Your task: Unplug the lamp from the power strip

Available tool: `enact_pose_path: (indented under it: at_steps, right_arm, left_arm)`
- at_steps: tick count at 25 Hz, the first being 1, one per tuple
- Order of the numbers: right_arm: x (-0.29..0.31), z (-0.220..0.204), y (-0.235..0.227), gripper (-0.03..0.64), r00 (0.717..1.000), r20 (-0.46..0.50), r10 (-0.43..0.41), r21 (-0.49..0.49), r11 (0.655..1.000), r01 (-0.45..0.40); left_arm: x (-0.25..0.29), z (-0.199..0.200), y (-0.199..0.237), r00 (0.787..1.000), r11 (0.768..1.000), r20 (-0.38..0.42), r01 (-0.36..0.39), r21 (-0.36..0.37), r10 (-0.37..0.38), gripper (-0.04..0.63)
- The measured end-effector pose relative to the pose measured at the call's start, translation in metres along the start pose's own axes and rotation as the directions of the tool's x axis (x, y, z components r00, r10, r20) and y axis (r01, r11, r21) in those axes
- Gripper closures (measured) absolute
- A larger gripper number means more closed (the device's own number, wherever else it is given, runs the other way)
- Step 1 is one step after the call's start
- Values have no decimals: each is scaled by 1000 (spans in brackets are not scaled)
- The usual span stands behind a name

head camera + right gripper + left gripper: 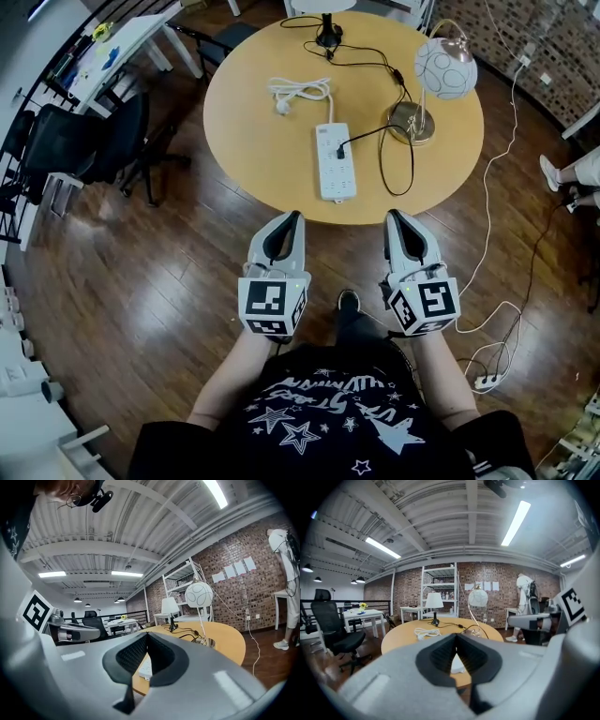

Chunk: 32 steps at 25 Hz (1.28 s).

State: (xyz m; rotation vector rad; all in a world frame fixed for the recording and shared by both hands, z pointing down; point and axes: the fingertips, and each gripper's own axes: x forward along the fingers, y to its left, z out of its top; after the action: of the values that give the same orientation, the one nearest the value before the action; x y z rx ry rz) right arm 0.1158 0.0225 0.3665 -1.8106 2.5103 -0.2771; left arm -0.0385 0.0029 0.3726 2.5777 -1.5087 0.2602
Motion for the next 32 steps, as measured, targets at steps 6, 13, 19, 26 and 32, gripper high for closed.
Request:
enact_pose_path:
  at_steps: [6, 13, 19, 26, 32]
  right_arm:
    - [18, -4, -16, 607, 998, -26, 58, -7, 998, -58]
    - [37, -12, -34, 607, 995, -69, 69, -8, 998, -70]
    - [60, -27, -40, 607, 992, -117, 47, -14, 999, -49]
    - [97, -46, -44, 607, 988, -152, 10, -27, 1000, -14]
    - [129, -65, -44, 607, 980, -198, -1, -23, 1000, -3]
  left_arm:
    - [23, 1, 0, 998, 998, -8, -57, 4, 57, 591]
    - [48, -10, -1, 997, 998, -50, -66, 2, 66, 591]
    - [81, -19, 10, 998, 999, -59, -37, -1, 37, 591]
    - [130, -52, 26, 995, 1000, -104, -1, 15, 2, 591]
    - [167, -85, 33, 980, 998, -196, 50, 36, -42, 591]
